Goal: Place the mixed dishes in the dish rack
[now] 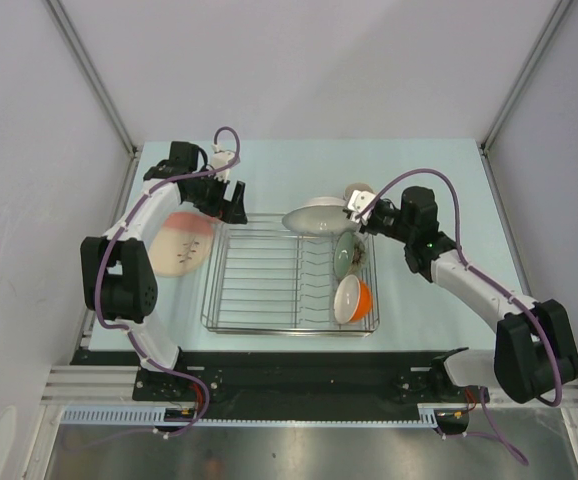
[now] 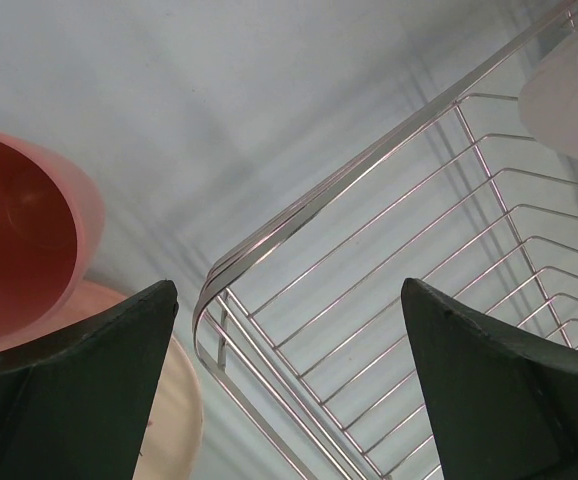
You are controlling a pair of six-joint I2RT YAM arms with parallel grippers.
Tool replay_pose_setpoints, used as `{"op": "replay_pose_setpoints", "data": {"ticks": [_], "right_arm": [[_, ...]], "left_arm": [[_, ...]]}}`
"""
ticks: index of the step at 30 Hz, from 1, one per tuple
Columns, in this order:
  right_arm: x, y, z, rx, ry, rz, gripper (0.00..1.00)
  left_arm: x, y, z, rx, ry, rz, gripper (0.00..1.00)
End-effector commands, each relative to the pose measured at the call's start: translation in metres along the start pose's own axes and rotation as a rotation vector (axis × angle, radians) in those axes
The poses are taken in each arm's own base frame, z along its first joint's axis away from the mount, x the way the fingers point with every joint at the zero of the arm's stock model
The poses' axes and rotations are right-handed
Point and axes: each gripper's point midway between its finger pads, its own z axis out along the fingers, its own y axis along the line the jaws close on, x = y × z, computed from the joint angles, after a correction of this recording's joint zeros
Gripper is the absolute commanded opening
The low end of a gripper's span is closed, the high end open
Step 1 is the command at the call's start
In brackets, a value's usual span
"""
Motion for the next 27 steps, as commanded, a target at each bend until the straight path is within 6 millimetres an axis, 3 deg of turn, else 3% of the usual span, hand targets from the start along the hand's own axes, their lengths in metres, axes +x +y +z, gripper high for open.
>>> {"op": "replay_pose_setpoints", "data": {"ticks": [1,14,22,27], "right_arm": [[-0.019,-0.024,-0.009,0.068,-0.057,0.029,0.0],[0.022,0.009,0.015,-0.03,0.042,0.054,0.09],[0.026,0.022,0.012,-0.067,0.088,0.033,0.09],[0.027,0.026,0.006,-0.072,0.113,0.058,0.15]], "left_arm": [[-0.007,-0.005,-0.007,0.012,-0.041,0.003,1.0],[-0.011,-0.004,-0.009,0.005,-0.043,0.013,1.0],[-0.011,-0.003,-0.006,0.01,-0.043,0.011,1.0],[-0.011,-0.003,-0.006,0.013,-0.044,0.016,1.0]]}}
